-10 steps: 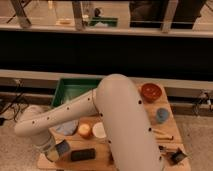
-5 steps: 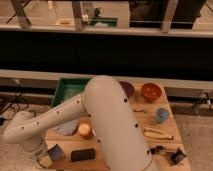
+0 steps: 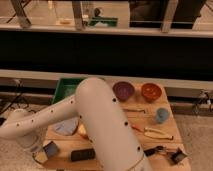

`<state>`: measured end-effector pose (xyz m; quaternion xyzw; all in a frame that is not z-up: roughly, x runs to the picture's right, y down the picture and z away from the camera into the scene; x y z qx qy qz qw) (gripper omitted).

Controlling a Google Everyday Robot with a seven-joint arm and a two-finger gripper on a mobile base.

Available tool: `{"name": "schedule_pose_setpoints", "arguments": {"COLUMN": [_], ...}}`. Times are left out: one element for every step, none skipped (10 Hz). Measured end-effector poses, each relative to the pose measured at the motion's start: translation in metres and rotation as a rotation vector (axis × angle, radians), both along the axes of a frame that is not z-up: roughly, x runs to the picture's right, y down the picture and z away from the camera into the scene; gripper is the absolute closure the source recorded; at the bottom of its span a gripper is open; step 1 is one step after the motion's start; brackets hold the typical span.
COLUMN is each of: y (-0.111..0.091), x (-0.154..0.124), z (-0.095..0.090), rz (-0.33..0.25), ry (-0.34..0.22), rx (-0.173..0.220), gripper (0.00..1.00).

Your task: Wipe table surface with sponge

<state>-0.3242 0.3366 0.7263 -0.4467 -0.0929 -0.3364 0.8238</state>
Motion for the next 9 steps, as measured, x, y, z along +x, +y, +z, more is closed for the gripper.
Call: {"name": "schedule_pose_setpoints", "arguments": {"y": [-0.005, -0.011, -0.017, -0.022, -0.028, -0.032, -0.037, -0.039, -0.041], "x": [0.000, 0.001, 0.006, 0.017, 0.031, 0.040, 0.050, 0.054, 0.058], "z": [0.003, 0.006, 0.008, 0.009, 0.008, 0.008, 0.009, 0.007, 0.005], "rz": [0.006, 0.018, 0.030, 0.042, 0.062, 0.073, 0.086, 0.092, 0.096], "ry": [0.002, 0.006, 0.016, 0.030, 0.044, 0.055, 0.070, 0.078, 0.084], "rx": [0.009, 0.018, 0.027, 0.037, 0.049, 0.058, 0.066, 0.074, 0.079], "gripper": [1.00, 1.00, 1.00, 1.00, 1.00, 1.00, 1.00, 1.00, 1.00]}}
